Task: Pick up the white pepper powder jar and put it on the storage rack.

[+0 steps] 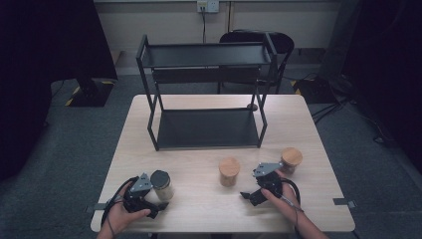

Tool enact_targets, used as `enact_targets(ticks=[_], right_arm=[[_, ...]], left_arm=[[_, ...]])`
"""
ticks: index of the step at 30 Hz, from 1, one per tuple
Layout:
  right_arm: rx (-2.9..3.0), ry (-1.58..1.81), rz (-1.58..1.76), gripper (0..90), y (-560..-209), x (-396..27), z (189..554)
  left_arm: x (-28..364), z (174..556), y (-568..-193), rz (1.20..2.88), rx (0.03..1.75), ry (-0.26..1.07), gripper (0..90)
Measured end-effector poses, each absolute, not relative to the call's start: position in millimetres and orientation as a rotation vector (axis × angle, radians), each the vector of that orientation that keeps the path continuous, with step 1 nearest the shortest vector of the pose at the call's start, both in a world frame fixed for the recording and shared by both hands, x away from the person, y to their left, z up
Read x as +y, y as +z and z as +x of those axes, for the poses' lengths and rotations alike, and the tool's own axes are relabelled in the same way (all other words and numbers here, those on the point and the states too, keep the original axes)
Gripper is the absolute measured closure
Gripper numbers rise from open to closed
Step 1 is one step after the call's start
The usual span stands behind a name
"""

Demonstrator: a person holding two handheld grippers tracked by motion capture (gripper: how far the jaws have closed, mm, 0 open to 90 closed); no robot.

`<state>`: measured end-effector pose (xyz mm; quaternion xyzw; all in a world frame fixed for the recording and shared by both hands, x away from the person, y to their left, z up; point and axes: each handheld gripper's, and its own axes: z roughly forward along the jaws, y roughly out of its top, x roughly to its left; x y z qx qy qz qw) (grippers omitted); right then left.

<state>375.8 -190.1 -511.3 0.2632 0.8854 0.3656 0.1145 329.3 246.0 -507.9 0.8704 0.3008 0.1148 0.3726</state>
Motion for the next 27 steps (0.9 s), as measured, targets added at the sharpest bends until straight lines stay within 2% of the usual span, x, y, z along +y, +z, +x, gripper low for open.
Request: enact_targets(ticks=[19,27], right_arm=[[2.595,1.072,0.772,0.0,-511,-190,376],[2.595,1.072,0.771,0.0,-511,-190,376]], left_arm=[[247,335,-495,2.122,0.793,0.293,2.4],[243,337,-494,2.085,0.801,0.283,5.5]])
